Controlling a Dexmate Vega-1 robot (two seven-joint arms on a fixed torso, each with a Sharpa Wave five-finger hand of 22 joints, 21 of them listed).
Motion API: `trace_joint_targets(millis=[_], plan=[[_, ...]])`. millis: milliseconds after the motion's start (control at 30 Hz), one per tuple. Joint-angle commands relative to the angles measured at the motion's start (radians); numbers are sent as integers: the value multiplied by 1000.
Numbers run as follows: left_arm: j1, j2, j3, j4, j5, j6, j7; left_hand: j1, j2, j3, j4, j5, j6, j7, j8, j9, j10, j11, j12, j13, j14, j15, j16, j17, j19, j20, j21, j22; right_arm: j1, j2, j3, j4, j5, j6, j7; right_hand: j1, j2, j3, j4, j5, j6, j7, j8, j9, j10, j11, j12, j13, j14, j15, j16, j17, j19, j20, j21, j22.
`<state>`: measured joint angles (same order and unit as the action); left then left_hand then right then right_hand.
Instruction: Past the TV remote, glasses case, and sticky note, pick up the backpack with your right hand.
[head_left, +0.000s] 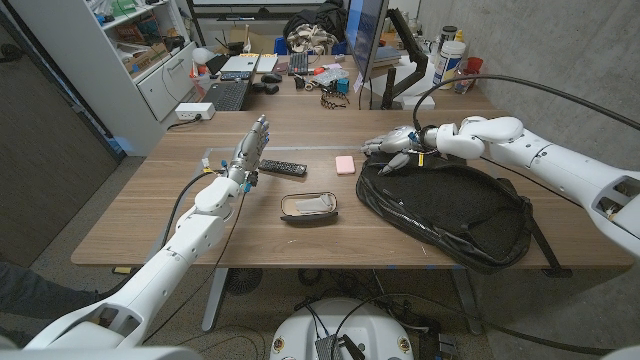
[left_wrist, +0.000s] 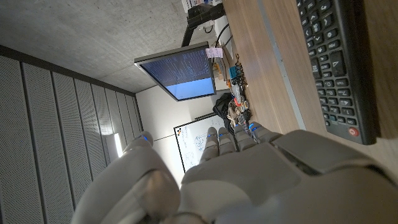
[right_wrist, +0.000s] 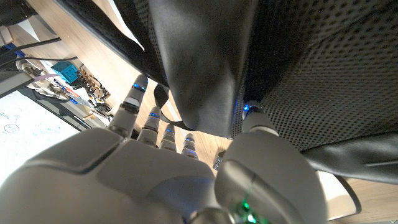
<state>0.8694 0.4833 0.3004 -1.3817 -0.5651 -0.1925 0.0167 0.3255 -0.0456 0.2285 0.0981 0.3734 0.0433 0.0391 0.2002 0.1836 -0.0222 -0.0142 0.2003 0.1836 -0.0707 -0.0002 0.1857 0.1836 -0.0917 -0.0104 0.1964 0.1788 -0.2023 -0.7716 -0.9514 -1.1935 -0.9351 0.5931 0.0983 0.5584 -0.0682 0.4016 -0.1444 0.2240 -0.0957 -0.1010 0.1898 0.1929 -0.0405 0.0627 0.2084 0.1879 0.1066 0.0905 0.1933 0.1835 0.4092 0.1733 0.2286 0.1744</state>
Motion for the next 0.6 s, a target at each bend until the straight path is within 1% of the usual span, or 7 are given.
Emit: trace_joint_targets(millis=[33,200,267,367,467,500,600], plan=[[-8,0,3,6,3,8,-2,3,11,-1,1,-3,11,1,1,4,-3,-8,2,6,3,4,5,3,-3,8,3,3,16,18,-34,83,24,6,-45,12,-7,9,1,5,21,-12,14,2,29,2,14,3,35,-8,8,2,62,-2,16,1],[-13,-4,6,13,2,6,-7,3,11,-2,1,-3,12,1,1,4,-1,-10,3,6,3,3,5,3,-4,12,3,3,5,15,-39,87,32,-7,-59,26,-8,15,-2,3,67,-28,28,2,68,-8,27,4,64,-20,10,2,152,-7,31,0],[-16,-5,7,17,2,5,-10,3,11,-2,1,-3,13,0,2,4,-1,-9,3,6,3,3,5,3,-5,13,2,3,0,15,-40,87,37,-13,-63,36,-7,20,-3,1,90,-36,32,3,89,-11,33,6,91,-33,14,3,194,-25,36,-1],[-18,-7,8,22,1,3,-13,3,12,-3,1,-3,14,0,2,4,-2,-10,3,6,4,3,5,3,-5,14,3,3,-4,16,-44,91,41,-18,-66,53,-4,29,-4,-4,137,-49,42,4,108,-19,39,9,124,-44,18,6,276,-55,50,0],[-20,-8,8,24,1,2,-16,3,12,-4,2,-3,14,0,2,4,-1,-11,3,6,3,4,5,3,-3,17,3,3,-7,18,-47,96,42,-21,-81,77,11,46,-3,-14,235,-66,69,10,146,-22,54,16,177,-76,27,13,367,-98,58,0],[-20,-8,8,25,1,2,-17,2,12,-4,2,-3,13,0,1,4,-1,-11,3,6,3,3,5,3,-4,18,3,3,-7,20,-48,101,42,-19,-92,95,21,57,-5,-18,270,-74,78,15,162,-22,62,20,197,-84,29,16,409,-122,64,1],[-21,-8,8,26,1,2,-17,2,12,-5,2,-3,13,0,1,4,-2,-11,2,6,4,2,5,3,-3,25,3,3,-7,27,-52,120,45,-10,-122,139,44,83,-10,-26,333,-85,98,30,207,-40,86,33,265,-115,45,25,486,-164,71,2]])
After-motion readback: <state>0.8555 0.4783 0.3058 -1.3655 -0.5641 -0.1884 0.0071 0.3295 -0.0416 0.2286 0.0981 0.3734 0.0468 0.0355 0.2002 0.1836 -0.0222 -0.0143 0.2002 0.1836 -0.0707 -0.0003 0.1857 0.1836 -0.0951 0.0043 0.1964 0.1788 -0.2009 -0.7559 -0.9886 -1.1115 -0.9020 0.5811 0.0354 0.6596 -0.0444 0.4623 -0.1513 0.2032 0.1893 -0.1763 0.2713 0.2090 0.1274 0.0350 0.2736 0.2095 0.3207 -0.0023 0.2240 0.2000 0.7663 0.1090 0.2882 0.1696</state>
